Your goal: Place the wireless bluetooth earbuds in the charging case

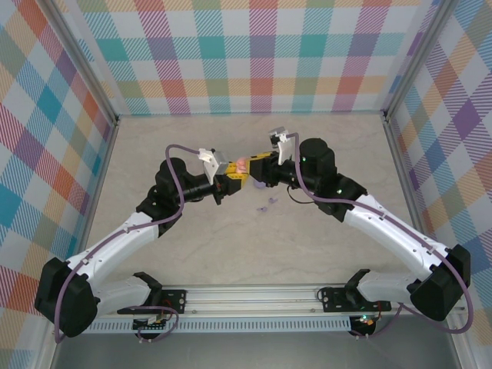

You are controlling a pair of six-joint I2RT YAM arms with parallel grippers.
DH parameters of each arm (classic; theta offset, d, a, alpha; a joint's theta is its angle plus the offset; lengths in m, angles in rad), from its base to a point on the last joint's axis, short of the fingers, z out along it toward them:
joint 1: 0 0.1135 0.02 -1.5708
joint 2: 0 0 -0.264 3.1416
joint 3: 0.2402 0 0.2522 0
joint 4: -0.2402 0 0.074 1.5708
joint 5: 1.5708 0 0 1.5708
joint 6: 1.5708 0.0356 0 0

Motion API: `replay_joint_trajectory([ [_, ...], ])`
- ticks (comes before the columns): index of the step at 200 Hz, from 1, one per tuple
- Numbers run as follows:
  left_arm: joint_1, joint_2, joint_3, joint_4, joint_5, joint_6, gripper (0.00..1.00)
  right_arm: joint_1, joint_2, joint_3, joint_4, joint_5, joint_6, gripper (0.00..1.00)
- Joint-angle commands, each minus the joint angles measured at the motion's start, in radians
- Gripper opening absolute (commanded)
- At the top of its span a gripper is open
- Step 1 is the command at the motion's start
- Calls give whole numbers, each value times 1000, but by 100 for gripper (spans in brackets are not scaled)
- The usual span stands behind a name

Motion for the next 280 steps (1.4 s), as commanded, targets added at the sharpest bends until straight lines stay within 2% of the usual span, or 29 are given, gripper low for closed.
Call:
replay_joint_trajectory([
  [1,-16,-7,34,51,24,-23,10,9,-3,-5,56,6,-6,25],
  [280,-18,9,22,84,17,-52,10,18,23,-20,113,51,43,23],
])
